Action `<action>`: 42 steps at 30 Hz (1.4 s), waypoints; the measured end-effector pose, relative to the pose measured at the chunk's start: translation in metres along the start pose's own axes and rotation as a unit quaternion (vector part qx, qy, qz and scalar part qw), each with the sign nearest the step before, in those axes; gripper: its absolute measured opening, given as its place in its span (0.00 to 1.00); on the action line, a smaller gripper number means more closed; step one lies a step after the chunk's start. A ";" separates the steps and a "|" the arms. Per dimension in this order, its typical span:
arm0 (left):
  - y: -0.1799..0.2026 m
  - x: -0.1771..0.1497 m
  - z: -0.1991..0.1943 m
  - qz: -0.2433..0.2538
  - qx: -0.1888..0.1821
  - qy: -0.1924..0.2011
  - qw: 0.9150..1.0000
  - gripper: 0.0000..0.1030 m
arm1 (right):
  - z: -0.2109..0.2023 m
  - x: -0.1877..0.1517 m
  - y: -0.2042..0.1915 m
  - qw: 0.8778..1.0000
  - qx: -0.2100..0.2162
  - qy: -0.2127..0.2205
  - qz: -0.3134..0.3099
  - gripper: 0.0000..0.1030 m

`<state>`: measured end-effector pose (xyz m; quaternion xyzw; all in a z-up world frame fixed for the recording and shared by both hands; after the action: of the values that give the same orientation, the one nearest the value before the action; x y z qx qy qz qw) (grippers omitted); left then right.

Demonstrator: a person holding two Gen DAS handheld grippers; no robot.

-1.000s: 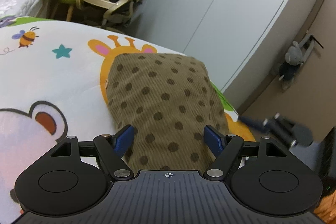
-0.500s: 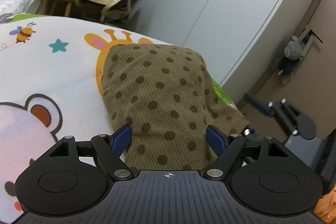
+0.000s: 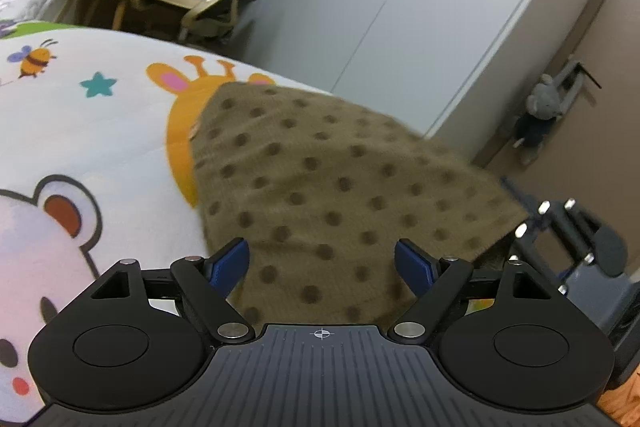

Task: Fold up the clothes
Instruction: 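Press the folded dress flat with both open grippers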

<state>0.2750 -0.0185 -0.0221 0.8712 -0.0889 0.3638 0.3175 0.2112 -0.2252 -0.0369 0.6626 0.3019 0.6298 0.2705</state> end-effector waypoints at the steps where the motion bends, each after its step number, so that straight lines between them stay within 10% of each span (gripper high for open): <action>1: 0.002 0.002 -0.003 0.003 0.001 0.008 1.000 0.82 | -0.001 -0.007 -0.003 1.000 0.014 -0.018 0.000 0.06; 10: 0.009 0.039 -0.014 0.046 0.063 0.080 0.994 0.77 | -0.012 -0.050 0.010 0.977 0.140 -0.113 0.111 0.07; 14: 0.008 0.063 0.011 0.096 0.103 0.078 0.987 0.64 | -0.027 -0.052 0.033 0.965 0.169 -0.095 0.175 0.33; 20: 0.012 0.071 0.057 0.098 0.067 0.023 0.993 0.43 | -0.001 -0.028 0.065 0.935 0.215 -0.053 0.276 0.59; 25: 0.022 0.064 0.082 0.140 0.063 -0.011 0.988 0.46 | 0.046 -0.012 0.050 0.902 0.280 -0.052 0.326 0.62; 34: 0.018 0.057 0.080 0.155 0.055 -0.019 0.986 0.49 | 0.089 -0.025 -0.006 0.882 0.321 -0.158 0.307 0.74; 38: 0.011 0.061 0.040 0.088 0.021 0.036 0.995 0.80 | 0.083 -0.030 -0.005 0.883 0.315 -0.159 0.310 0.76; 42: -0.011 0.049 0.014 0.046 0.048 0.065 0.996 0.85 | 0.088 -0.030 -0.007 0.881 0.315 -0.165 0.313 0.82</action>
<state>0.3225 -0.0147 -0.0008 0.8551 -0.0906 0.4372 0.2636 0.2981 -0.2411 -0.0671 0.8674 0.2120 0.4346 -0.1179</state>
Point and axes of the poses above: each gripper's, at about its wrist camera, not at the fingertips, and z roughly the way its jaws point, y to its right, x to its top, the point moved 4 cm from there along z, roughly the way its jaws point, and after that the axes turned 5 degrees about -x, right-handed, at the moved point
